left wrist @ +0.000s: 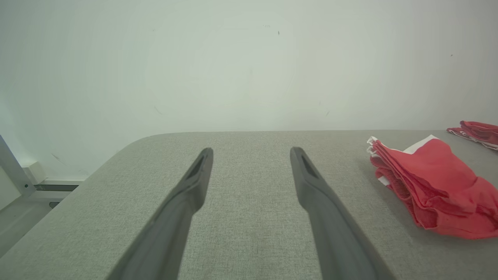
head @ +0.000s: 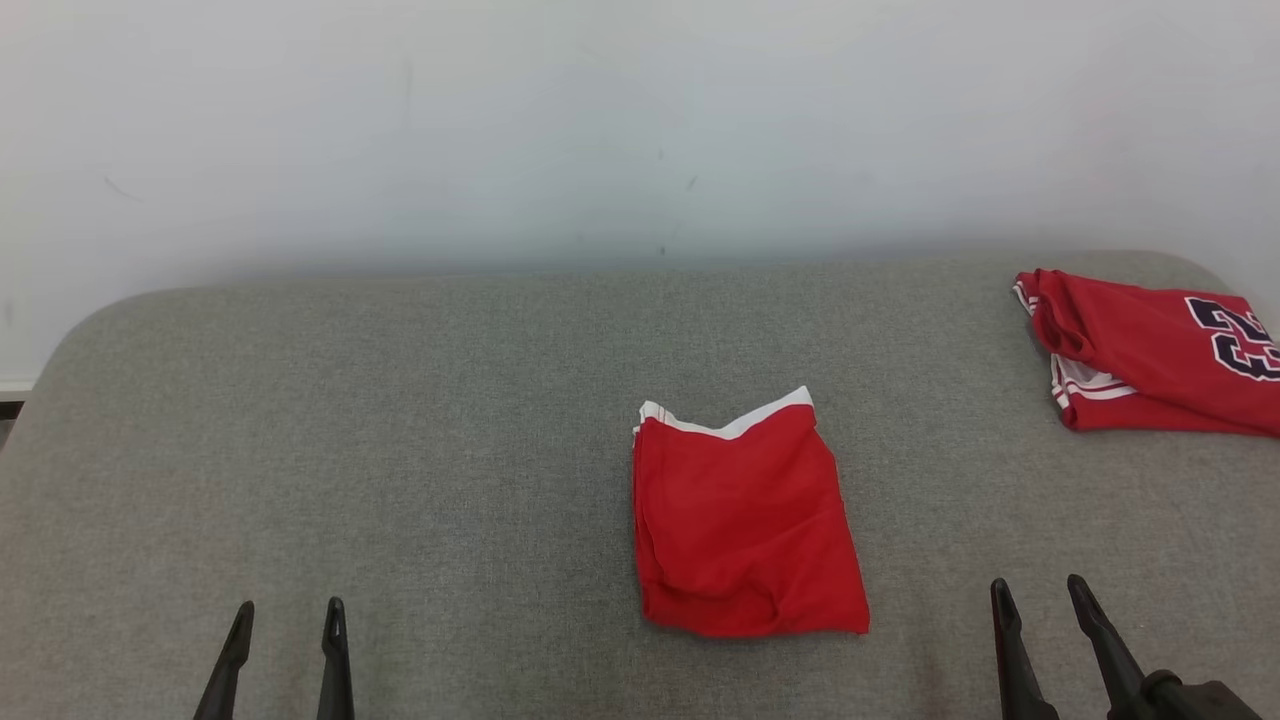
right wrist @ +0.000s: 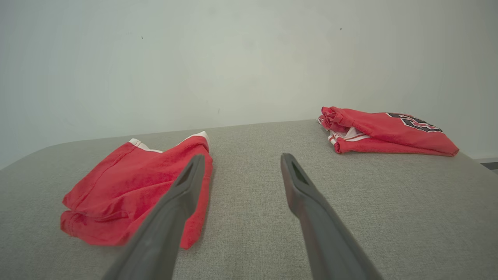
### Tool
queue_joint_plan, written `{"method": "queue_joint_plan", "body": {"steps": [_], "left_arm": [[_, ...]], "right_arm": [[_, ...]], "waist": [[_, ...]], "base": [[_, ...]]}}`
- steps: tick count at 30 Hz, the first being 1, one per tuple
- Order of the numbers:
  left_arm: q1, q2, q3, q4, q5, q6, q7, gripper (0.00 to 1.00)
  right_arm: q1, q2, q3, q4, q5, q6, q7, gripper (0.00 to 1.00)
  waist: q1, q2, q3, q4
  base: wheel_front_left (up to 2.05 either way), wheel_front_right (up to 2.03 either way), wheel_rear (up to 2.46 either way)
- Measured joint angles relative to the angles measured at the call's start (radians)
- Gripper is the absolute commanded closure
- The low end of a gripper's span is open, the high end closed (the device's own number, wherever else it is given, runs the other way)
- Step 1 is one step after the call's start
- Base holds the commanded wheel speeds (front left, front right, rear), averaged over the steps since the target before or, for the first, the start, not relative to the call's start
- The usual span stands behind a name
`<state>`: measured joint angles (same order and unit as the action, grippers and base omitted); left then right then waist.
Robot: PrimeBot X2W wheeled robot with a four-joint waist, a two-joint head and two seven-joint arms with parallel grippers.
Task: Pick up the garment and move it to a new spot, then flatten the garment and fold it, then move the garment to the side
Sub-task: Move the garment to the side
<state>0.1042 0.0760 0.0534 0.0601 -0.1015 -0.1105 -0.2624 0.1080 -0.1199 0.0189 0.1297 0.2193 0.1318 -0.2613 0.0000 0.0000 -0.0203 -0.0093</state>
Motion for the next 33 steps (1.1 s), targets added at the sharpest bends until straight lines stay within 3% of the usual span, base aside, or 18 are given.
{"method": "queue_joint_plan", "body": {"steps": [12, 17, 33], "left_arm": [[0.0, -0.005, 0.005, 0.002, 0.002, -0.001, 0.0, 0.0], [-0.001, -0.008, 0.001, 0.004, 0.002, 0.001, 0.0, 0.0], [-0.057, -0.021, -0.073, 0.024, -0.014, 0.006, 0.0, 0.0]], "right_arm": [[-0.007, 0.0, 0.006, 0.023, 0.007, 0.0, 0.001, 0.0], [-0.106, -0.001, 0.038, 0.055, 0.018, 0.0, 0.02, 0.0], [-0.476, -0.026, 0.091, 0.356, 0.035, 0.0, 0.308, 0.0]], "waist": [[0.0, 0.0, 0.0, -0.003], [0.0, 0.0, 0.005, -0.003], [0.0001, 0.0, 0.051, 0.071]], "base": [[0.0, 0.0, 0.0], [0.0, 0.0, 0.0], [0.0, 0.0, 0.0]]}}
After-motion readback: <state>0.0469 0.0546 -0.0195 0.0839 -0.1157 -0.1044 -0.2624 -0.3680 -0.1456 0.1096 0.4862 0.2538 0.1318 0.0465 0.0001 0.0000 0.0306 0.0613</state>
